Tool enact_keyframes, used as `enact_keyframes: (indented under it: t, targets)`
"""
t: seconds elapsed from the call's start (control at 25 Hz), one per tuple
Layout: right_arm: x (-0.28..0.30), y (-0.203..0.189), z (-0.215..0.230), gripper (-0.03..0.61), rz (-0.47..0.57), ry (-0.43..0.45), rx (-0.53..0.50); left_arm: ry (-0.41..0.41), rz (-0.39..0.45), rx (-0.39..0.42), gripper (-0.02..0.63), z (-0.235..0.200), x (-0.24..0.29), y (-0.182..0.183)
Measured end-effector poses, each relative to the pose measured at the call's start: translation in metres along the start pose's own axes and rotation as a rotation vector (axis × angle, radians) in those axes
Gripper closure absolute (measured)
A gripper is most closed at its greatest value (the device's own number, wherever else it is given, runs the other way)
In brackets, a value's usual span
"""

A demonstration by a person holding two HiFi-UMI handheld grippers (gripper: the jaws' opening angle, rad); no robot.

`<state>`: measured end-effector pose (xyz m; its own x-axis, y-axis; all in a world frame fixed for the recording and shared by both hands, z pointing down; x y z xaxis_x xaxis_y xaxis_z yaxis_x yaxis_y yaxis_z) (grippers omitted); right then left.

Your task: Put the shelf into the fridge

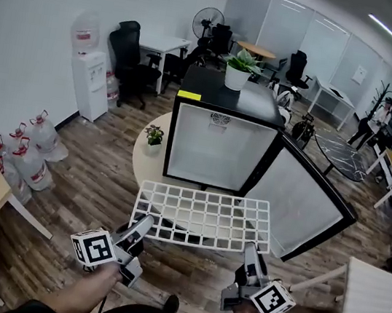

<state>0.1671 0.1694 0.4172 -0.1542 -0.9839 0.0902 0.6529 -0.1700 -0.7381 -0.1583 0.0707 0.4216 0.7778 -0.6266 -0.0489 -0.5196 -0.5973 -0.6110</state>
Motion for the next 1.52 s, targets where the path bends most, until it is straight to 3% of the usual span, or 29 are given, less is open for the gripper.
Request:
enact_keyframes:
  t: [0.08,0.28,0.4,0.48,0.56,0.88,1.0,1.12,1.24,1.4,1.52]
  targets:
    - [0.015,0.007,0.009,0.466,-0.011,0.028,0.010,0.017,-0.004,-0.015,0.523,-0.006,0.015,-0.001]
    - [0.055,0.022,0.023,0.466,-0.019,0.191,0.040,0.055,0.008,-0.037,0.523,-0.016,0.048,-0.005]
    - [0.071,0.028,0.049,0.466,-0.053,0.113,0.027,0.126,-0.002,-0.019,0.523,-0.031,0.062,-0.004]
    - [0.085,0.034,0.054,0.466,-0.050,0.172,0.046,0.232,-0.033,0.016,0.523,-0.042,0.066,-0.003]
    - [0.099,0.040,0.055,0.466,-0.053,0.236,0.062,0.278,-0.042,0.022,0.523,-0.046,0.071,-0.003]
    - [0.135,0.045,0.076,0.466,-0.078,0.247,0.109,0.310,-0.040,0.026,0.523,-0.059,0.101,0.006]
    - [0.149,0.044,0.083,0.466,-0.093,0.202,0.092,0.319,-0.057,0.022,0.523,-0.072,0.109,0.013]
    - [0.164,0.040,0.085,0.466,-0.095,0.182,0.090,0.282,-0.064,0.015,0.524,-0.084,0.121,0.023]
    - [0.178,0.032,0.087,0.466,-0.090,0.160,0.106,0.135,-0.052,-0.033,0.523,-0.089,0.142,0.035]
    - [0.195,0.034,0.087,0.466,-0.092,0.068,0.067,0.155,-0.093,-0.024,0.523,-0.112,0.155,0.054]
    - [0.203,0.034,0.090,0.466,-0.092,-0.020,0.036,0.089,-0.107,-0.046,0.523,-0.122,0.171,0.061]
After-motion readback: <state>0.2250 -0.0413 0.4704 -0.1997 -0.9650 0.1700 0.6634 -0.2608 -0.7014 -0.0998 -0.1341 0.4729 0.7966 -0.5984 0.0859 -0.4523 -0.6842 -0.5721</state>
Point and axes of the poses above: the fingertips, and each gripper's own axes: x forward along the fingers, z to its right, y out of its top, the point moved 5 cm from there along -x, backward along the fingers, and after that the axes turned 2 degrees about -z, right-handed, at the moved point
